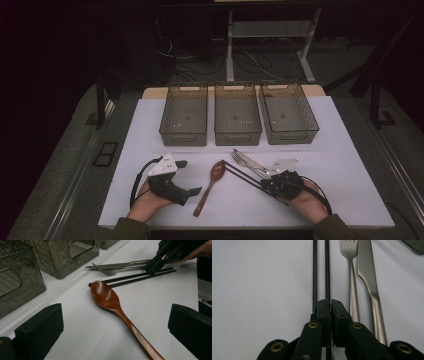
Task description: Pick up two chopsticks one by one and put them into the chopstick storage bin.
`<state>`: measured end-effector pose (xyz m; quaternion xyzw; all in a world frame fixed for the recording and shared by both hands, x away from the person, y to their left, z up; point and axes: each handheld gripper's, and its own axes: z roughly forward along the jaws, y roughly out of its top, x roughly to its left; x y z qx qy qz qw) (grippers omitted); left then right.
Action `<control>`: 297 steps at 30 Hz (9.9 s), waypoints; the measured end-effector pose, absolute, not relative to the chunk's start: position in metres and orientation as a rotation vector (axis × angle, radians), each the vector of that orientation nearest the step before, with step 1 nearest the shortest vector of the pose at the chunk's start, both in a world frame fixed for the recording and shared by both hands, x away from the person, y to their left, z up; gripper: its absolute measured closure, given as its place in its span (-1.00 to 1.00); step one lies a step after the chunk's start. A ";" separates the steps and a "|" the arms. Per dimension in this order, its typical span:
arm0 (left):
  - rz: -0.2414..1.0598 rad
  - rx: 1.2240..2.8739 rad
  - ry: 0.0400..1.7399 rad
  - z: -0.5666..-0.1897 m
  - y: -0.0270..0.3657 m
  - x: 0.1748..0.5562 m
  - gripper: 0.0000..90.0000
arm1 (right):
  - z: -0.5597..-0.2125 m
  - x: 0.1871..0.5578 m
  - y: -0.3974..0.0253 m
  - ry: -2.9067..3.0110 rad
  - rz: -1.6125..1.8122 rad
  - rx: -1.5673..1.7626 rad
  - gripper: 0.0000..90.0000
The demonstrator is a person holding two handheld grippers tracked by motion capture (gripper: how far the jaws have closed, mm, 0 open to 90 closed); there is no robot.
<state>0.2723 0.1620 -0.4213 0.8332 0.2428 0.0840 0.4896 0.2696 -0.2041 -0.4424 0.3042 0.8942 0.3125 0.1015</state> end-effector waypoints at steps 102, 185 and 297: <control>0.194 2.003 0.580 -0.424 0.157 0.269 -1.00 | -0.359 0.366 -0.141 2.460 1.269 0.924 0.89; 0.188 1.996 0.570 -0.423 0.157 0.270 -1.00 | -0.342 0.440 -0.048 2.577 1.286 0.925 -0.26; 0.202 2.013 0.590 -0.427 0.159 0.267 -1.00 | -0.436 0.271 -0.223 2.678 1.046 0.953 0.90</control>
